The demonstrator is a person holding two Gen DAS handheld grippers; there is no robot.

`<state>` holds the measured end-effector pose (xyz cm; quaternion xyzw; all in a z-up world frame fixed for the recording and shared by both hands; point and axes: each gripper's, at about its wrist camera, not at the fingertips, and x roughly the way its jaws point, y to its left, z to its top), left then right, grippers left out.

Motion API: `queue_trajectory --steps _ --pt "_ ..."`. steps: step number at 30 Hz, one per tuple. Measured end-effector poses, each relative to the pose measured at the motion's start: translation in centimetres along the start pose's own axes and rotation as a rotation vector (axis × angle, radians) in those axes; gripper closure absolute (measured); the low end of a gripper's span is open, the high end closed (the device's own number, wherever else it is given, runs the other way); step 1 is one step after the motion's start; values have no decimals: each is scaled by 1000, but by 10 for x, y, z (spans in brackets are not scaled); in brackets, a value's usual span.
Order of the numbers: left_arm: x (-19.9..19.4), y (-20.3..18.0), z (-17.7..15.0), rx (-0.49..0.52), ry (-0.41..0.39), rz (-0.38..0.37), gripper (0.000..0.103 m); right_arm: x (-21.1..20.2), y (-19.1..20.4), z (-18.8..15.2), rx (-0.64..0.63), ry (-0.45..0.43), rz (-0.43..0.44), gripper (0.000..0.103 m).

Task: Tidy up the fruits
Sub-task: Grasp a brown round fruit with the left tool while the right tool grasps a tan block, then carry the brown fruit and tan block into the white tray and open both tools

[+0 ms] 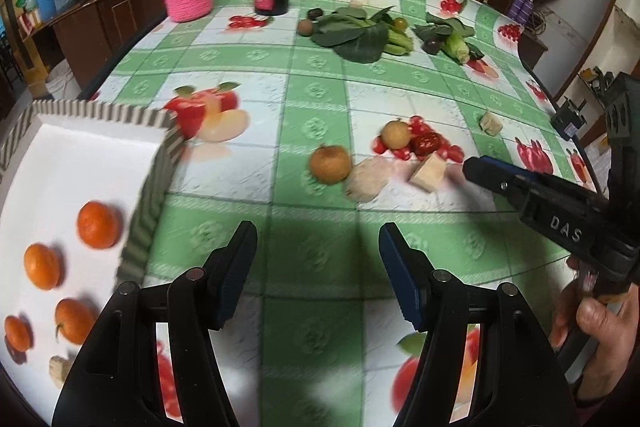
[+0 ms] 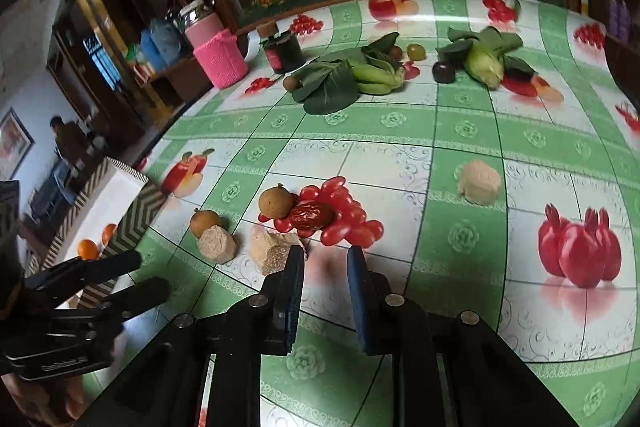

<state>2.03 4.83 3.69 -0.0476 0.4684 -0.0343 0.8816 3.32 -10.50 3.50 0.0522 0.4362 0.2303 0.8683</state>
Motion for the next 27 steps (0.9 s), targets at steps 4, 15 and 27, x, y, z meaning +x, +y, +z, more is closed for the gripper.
queue_trajectory --steps 4,15,27 --pt "16 -12 7 18 17 8 39 -1 -5 -2 12 -2 34 81" --pt "44 -22 22 49 2 35 75 -1 -1 -1 -10 -2 75 81" --pt "28 0 8 13 13 -9 77 26 31 -5 -127 62 68 68"
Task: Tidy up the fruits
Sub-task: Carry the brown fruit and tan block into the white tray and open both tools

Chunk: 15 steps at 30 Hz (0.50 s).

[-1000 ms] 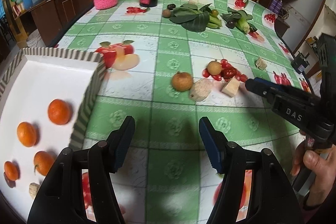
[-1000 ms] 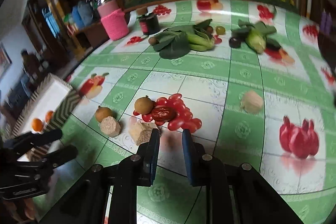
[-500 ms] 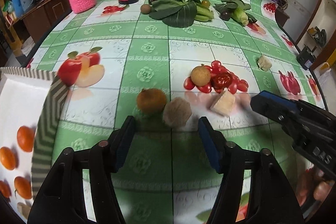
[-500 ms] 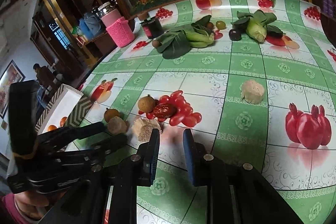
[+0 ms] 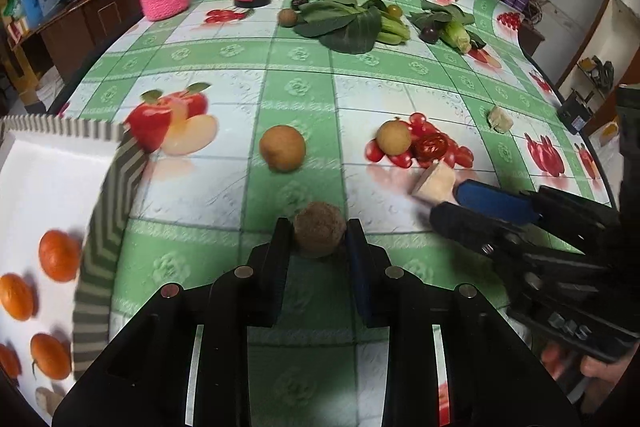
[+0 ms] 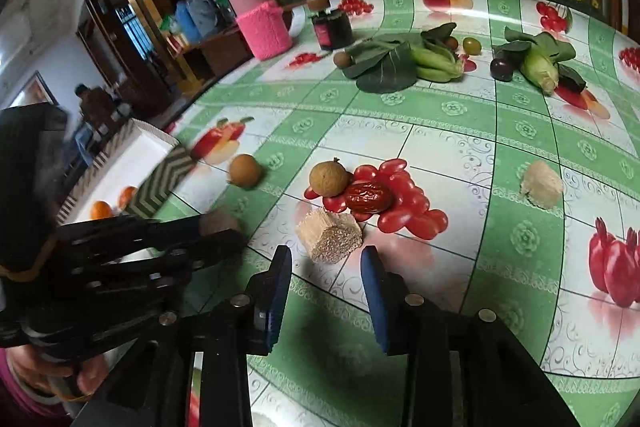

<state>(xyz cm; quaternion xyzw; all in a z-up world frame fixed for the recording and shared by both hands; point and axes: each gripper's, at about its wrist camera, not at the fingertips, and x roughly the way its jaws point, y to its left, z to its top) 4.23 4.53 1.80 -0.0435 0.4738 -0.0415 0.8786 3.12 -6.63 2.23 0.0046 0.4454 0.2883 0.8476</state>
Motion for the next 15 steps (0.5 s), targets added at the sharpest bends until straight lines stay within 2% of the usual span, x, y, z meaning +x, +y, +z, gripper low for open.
queue_trajectory --steps 3,9,15 --pt "-4 6 -5 -17 1 -9 77 5 0 5 12 -1 -17 67" --pt "-15 13 -13 -27 10 -92 77 12 6 11 -24 -1 -59 67" --pt "-25 22 -21 -33 -12 -59 77 7 11 3 -41 -3 -67 68"
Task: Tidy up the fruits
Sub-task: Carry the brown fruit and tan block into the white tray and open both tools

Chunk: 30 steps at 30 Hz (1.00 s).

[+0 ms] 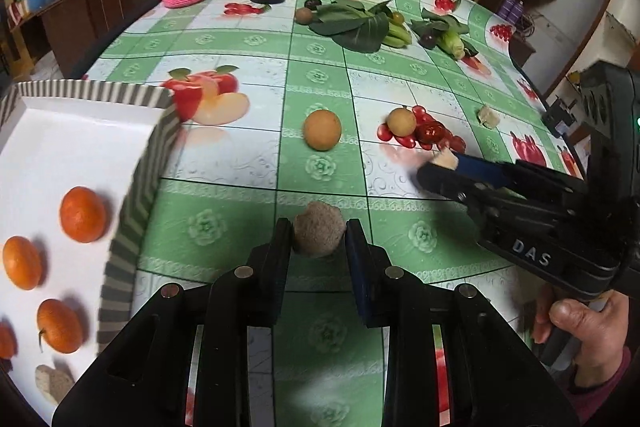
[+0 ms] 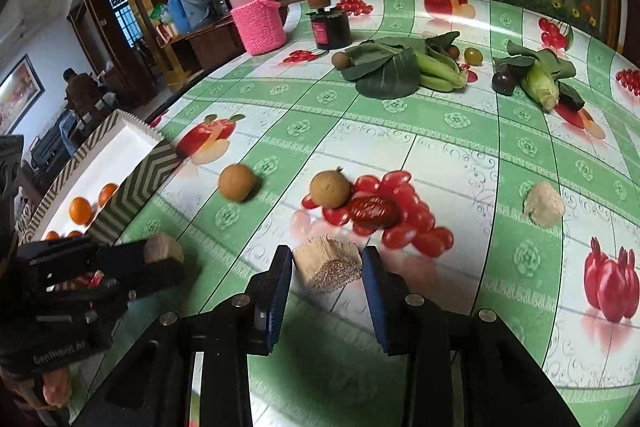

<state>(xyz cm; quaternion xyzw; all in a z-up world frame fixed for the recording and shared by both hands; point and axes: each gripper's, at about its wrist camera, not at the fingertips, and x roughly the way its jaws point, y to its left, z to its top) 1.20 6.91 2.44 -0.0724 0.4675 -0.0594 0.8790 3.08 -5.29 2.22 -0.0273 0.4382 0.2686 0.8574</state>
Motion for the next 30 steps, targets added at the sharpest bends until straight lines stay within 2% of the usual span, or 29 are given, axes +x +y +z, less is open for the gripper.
queue_trajectory --steps 7,11,19,23,30 --pt "-23 3 -10 2 -32 -2 76 -29 8 -15 46 -48 70 68" --pt "-42 7 -16 3 -65 24 76 -45 25 -22 53 -81 124 68" --pt "-77 41 -34 -33 -115 134 76 -52 74 -31 11 -98 192 68" --pt "-94 62 -44 -46 -148 209 76 -50 101 -28 -20 -96 225 68" --pt "-114 104 -59 -104 -176 296 76 -38 153 -20 -106 -70 256 68"
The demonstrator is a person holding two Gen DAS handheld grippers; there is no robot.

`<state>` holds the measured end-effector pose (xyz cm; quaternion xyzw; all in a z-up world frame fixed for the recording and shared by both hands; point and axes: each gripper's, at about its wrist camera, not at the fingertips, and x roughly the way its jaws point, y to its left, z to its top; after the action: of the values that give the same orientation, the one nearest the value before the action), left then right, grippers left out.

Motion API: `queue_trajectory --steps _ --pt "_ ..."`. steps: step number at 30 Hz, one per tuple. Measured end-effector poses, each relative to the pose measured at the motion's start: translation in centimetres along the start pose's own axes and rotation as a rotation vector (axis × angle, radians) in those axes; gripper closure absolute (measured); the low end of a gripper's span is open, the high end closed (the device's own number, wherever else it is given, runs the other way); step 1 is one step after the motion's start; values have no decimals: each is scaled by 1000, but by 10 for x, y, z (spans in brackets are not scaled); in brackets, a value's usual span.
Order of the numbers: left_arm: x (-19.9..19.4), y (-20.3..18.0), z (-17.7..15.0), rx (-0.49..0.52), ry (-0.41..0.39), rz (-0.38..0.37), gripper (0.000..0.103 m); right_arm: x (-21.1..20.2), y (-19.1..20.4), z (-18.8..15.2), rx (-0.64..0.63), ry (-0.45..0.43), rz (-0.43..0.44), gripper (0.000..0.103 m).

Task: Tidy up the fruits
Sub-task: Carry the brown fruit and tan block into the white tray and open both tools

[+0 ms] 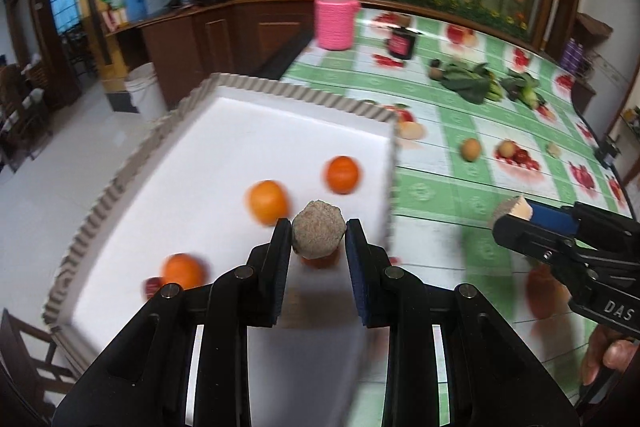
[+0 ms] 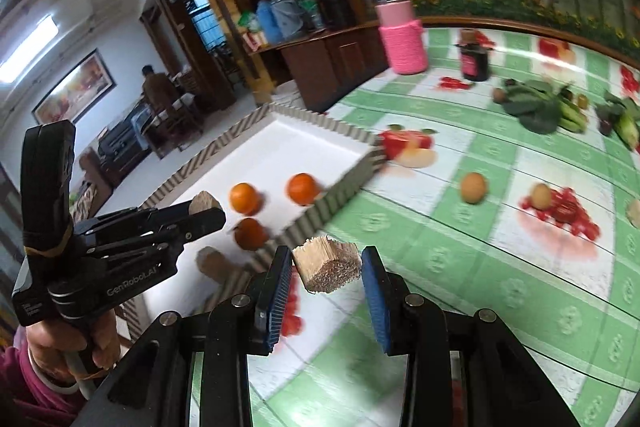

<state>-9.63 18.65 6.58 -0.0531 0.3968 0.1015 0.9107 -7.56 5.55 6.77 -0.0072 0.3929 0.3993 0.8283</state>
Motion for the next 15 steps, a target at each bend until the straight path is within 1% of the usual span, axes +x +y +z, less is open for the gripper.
queue_trajectory --steps 8,15 --pt "-4 41 -4 -53 -22 68 76 25 34 11 -62 32 32 68" --pt "-2 61 -3 -69 -33 105 76 43 52 16 -97 63 45 68"
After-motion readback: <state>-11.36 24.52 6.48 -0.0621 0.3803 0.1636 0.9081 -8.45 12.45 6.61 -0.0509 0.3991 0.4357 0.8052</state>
